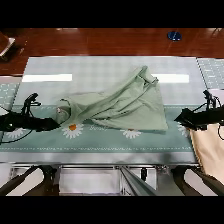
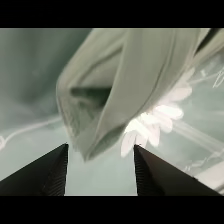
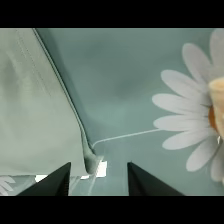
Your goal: Fold the shirts.
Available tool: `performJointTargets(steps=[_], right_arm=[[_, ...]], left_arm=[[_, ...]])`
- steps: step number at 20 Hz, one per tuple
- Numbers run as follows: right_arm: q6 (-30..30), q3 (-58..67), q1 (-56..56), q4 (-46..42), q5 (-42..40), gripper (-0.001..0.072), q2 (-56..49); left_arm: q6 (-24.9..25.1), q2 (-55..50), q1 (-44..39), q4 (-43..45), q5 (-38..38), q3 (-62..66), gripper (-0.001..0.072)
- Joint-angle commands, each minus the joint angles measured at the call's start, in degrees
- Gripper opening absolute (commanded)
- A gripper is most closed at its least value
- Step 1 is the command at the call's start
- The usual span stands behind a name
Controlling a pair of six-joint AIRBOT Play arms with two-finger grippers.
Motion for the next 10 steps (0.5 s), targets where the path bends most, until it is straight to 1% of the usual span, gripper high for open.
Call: performJointTargets(steps=[1, 4, 5, 6, 7, 10], right_arm=[[-0.5, -1.2, -0.1, 1.6, -0.3, 0.0410, 0.2], [-0.5, -1.2, -0.1, 1.6, -0.6, 0.0410, 0.2], [-0.4, -1.2, -0.1, 1.6, -0.9, 0.0410, 0.2], [-0.2, -1.2, -0.1, 1.5, -0.9, 0.0409, 0.1], [0.0, -1.2, -0.1, 1.6, -0.7, 0.0409, -0.2], [0.0, -1.2, -0.1, 2.3, 1.0, 0.0410, -4.2]], left_arm=[[0.8, -2.1, -3.4, -2.2, 5.0, -0.1, 0.0506], [0.8, -5.6, -7.5, -2.2, 3.7, -0.1, 0.0500], [0.8, -7.0, -8.7, -2.1, 3.1, 0.0, 0.0377], [1.2, -7.9, -9.4, -2.0, 2.6, 0.0, 0.0082], [2.0, -8.3, -9.7, -2.3, 2.4, 0.0, 0.0026], [2.0, -8.2, -9.7, -2.3, 1.3, 1.0, 0.0026]])
